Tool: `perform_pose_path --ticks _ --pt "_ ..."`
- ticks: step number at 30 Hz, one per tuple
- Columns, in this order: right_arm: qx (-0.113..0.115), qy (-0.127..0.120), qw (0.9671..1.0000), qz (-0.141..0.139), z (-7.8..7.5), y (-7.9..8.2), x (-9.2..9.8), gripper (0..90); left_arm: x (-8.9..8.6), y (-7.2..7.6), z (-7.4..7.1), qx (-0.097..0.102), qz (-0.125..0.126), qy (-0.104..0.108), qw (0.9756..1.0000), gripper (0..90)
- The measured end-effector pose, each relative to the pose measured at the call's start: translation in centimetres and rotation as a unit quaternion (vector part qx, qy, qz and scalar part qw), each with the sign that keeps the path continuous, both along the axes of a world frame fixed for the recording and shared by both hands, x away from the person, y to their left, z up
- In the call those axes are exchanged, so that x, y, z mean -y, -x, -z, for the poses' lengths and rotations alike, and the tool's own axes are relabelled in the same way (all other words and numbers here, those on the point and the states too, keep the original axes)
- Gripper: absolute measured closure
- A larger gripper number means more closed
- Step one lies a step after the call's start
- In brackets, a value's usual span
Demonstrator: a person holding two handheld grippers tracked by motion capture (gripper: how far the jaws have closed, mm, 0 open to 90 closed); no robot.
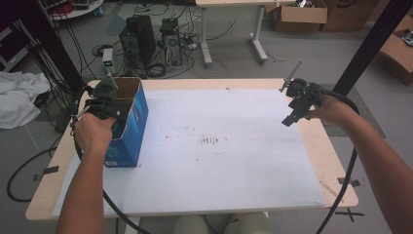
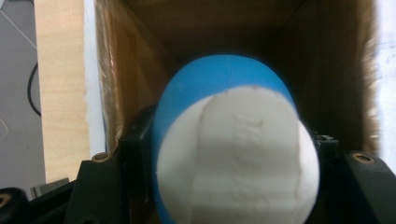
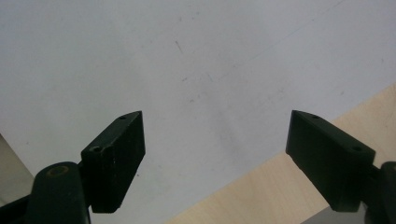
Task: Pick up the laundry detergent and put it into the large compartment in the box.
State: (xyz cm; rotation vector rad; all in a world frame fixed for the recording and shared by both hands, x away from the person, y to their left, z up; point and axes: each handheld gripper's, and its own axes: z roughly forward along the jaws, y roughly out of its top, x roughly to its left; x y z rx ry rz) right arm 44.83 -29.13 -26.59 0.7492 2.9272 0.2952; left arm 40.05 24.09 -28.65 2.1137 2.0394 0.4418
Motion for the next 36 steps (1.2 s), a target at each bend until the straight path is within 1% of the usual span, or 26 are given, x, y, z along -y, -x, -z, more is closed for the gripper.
perform_pose_path --ticks 2,5,6,10,14,16,20,26,30,32,36 --pt "-0.001 0.001 1.0 0.0 0.04 -0.06 -0.04 19.7 -0.1 0.02 0.01 0.004 -0.002 0.003 1.0 38.0" --pt "0.0 0.001 1.0 -0.002 0.11 -0.12 -0.09 19.7 -0.28 0.01 -0.02 -0.001 0.0 0.005 1.0 37.9" --pt "-0.001 0.002 1.0 -0.001 0.13 -0.12 -0.21 19.7 -0.3 0.0 0.02 0.001 -0.002 0.008 1.0 37.8" --pt "0.0 0.002 1.0 -0.004 0.18 -0.14 -0.34 19.7 -0.44 -0.06 0.03 -0.001 -0.005 0.014 0.9999 37.5" --pt "0.0 0.002 1.0 -0.004 0.2 -0.12 -0.47 19.4 -0.45 -0.07 0.05 -0.002 -0.005 0.017 0.9998 37.3" --pt "-0.001 0.002 1.0 -0.005 0.22 -0.09 -0.55 19.4 -0.46 -0.13 0.04 -0.004 -0.006 0.023 0.9997 33.1" --pt "0.0 0.002 1.0 -0.005 0.19 -0.05 -0.57 19.4 -0.38 -0.17 0.07 -0.006 -0.003 0.023 0.9997 31.8" --pt "-0.001 0.002 1.0 -0.003 0.1 -0.02 -0.44 19.4 -0.51 -0.08 -0.13 0.001 -0.005 0.032 0.9995 31.5" --pt "0.0 0.0 1.0 -0.004 0.1 0.01 -0.4 19.4 -0.53 -0.01 -0.3 0.004 -0.001 0.033 0.9994 31.3" --pt "-0.001 -0.001 1.0 -0.004 0.08 0.03 -0.41 19.4 -0.57 0.01 -0.42 0.004 -0.001 0.034 0.9994 31.3" --pt "-0.001 -0.001 1.0 -0.004 0.04 0.04 -0.42 19.4 -0.51 0.05 -0.7 0.01 -0.004 0.036 0.9993 31.1"
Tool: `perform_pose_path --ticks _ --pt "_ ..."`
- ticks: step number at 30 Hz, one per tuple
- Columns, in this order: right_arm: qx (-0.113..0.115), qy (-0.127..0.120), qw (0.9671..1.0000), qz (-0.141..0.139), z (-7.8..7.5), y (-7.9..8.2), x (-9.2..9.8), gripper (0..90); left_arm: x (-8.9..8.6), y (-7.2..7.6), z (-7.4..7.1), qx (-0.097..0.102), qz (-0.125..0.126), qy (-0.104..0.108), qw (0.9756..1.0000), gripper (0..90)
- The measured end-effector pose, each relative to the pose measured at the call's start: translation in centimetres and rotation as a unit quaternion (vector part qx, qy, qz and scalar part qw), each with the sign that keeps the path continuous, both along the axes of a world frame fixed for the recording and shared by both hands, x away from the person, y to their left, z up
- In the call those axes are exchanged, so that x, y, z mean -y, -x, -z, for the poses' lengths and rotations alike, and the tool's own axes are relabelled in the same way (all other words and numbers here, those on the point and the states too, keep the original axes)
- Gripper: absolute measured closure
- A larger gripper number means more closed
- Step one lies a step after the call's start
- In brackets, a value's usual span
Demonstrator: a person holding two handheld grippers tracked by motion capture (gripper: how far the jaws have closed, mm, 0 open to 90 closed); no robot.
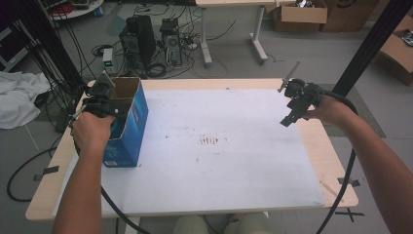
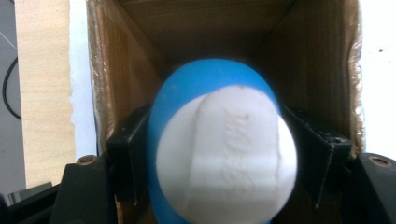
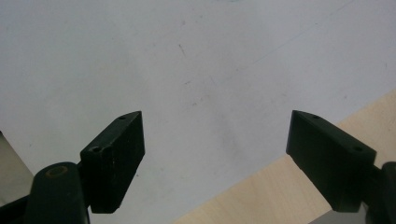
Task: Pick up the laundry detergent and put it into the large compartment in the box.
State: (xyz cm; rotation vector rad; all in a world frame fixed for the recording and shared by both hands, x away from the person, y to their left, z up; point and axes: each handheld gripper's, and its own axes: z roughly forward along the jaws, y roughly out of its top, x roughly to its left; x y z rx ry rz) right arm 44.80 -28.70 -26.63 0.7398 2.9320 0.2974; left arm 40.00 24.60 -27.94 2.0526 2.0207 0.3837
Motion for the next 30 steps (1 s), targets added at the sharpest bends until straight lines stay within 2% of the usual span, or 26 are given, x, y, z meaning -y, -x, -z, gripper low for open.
perform_pose_path --ticks 13,20,26,30 --pt "0.002 -0.003 1.0 -0.001 -0.2 0.1 0.0 19.4 -0.1 0.4 -1.7 0.016 -0.001 -0.006 0.9999 30.6" --pt "0.004 -0.005 1.0 0.0 -0.3 0.2 0.2 19.4 0.0 0.7 -3.1 0.027 0.002 -0.013 0.9995 30.6" --pt "0.006 -0.008 1.0 -0.001 -0.5 0.4 0.2 19.4 0.4 0.8 -4.4 0.036 0.009 -0.027 0.999 29.5" --pt "0.005 -0.008 1.0 -0.003 -0.5 0.5 0.2 19.4 0.9 1.0 -5.2 0.042 0.023 -0.027 0.9985 28.7"
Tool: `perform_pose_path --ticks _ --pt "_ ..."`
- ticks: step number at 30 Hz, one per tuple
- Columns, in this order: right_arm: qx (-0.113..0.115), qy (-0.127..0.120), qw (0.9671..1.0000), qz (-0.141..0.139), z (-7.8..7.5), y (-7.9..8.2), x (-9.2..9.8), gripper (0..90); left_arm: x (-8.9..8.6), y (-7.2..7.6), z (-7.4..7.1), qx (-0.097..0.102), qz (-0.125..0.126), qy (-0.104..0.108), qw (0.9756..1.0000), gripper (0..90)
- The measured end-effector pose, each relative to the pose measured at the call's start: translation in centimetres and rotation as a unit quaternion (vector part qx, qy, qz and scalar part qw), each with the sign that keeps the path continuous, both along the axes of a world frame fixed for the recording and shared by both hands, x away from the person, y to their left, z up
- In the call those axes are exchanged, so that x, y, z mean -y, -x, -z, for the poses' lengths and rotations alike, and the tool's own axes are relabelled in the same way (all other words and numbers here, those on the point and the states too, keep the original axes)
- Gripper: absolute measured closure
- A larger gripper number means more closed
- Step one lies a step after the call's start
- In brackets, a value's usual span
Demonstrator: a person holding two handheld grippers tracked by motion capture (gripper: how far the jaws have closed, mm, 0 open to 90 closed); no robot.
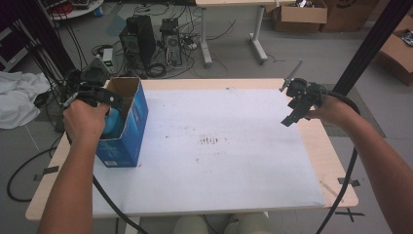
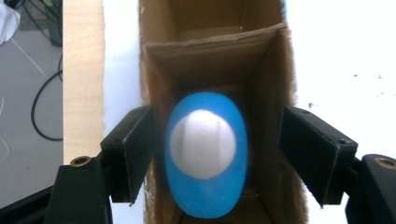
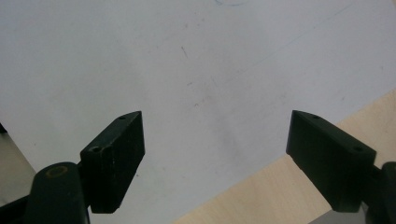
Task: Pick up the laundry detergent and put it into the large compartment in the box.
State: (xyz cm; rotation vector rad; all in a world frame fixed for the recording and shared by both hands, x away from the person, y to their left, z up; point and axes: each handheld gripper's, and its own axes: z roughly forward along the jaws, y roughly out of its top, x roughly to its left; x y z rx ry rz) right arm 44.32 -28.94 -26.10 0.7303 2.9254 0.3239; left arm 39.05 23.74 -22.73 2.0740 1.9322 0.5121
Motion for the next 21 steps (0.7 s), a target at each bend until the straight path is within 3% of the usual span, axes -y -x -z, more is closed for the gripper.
perform_pose_path --ticks 12,21 --pt "0.003 0.0 1.0 0.002 -0.4 0.3 0.0 19.4 2.6 0.6 -2.9 0.02 0.053 0.023 0.9981 26.7" --pt "0.006 0.0 1.0 0.0 -0.6 0.5 -0.1 19.4 5.2 1.0 -3.9 0.008 0.099 0.021 0.9948 22.2"
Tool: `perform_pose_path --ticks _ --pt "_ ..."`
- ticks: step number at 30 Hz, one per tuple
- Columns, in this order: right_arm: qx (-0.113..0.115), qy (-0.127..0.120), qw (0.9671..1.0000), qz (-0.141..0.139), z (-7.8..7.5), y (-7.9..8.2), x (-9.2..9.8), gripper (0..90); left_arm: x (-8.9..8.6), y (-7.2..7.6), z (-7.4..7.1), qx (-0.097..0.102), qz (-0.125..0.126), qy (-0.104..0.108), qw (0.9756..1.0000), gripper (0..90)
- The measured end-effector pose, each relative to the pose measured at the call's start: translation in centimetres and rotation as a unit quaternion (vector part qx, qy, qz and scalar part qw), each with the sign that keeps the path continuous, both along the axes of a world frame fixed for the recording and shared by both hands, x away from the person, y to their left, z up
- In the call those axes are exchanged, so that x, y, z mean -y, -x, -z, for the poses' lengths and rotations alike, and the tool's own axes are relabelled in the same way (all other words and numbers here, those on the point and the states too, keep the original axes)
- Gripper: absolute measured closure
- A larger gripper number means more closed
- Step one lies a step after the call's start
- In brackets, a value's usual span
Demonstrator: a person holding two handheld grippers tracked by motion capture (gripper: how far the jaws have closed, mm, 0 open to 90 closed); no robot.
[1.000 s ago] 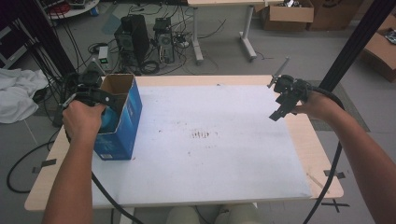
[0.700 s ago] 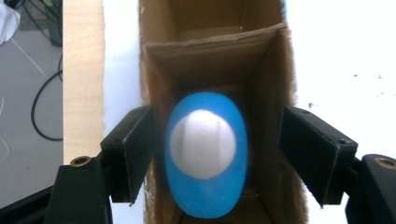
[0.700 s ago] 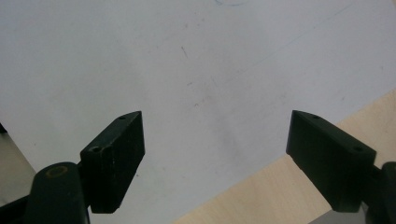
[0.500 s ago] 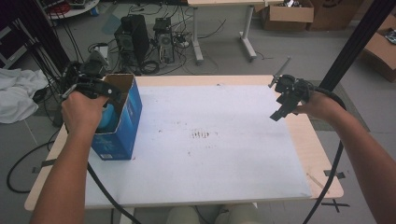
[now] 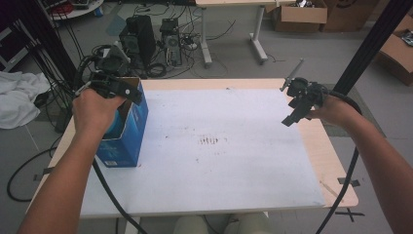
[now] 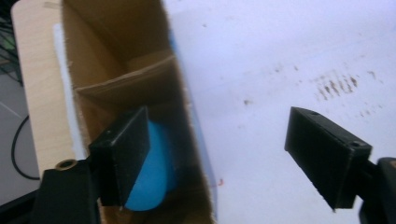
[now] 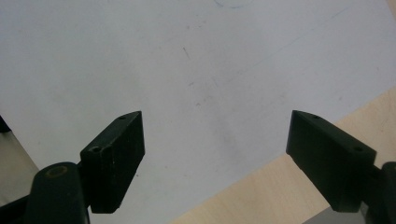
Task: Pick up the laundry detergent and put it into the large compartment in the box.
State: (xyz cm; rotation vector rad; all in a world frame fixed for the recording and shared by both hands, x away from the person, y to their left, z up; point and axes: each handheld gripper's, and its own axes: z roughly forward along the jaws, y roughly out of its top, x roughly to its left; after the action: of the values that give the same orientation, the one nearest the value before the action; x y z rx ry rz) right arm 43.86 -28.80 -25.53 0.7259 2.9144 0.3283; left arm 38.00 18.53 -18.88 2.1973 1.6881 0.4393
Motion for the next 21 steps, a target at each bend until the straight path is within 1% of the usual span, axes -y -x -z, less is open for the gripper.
perform_pose_path --ticks 3,4,11,14,17,19,21 --pt "0.001 0.0 1.0 -0.001 -0.1 0.1 -0.1 19.3 0.7 0.0 -0.2 -0.008 0.013 -0.004 0.9999 21.2" --pt "0.001 0.0 1.0 -0.002 -0.1 0.1 -0.1 19.3 1.1 0.1 -0.3 -0.013 0.02 -0.004 0.9997 20.7" --pt "0.0 0.001 1.0 -0.002 -0.2 0.2 -0.1 19.3 2.7 0.2 -0.5 -0.024 0.06 -0.01 0.9979 19.8" --pt "0.0 0.0 1.0 -0.002 -0.2 0.2 -0.1 19.3 3.6 0.2 -0.6 -0.03 0.082 -0.012 0.9961 19.7" --pt "0.001 -0.001 1.0 -0.002 -0.2 0.2 -0.1 19.3 4.3 0.1 -0.6 -0.038 0.102 -0.008 0.994 19.8" --pt "0.0 0.0 1.0 -0.003 -0.1 0.2 -0.1 19.3 4.6 0.1 -0.5 -0.041 0.109 -0.004 0.9932 19.8" --pt "-0.001 0.0 1.0 -0.003 -0.1 0.2 -0.2 19.3 5.1 0.0 -0.5 -0.043 0.118 -0.006 0.9921 19.8"
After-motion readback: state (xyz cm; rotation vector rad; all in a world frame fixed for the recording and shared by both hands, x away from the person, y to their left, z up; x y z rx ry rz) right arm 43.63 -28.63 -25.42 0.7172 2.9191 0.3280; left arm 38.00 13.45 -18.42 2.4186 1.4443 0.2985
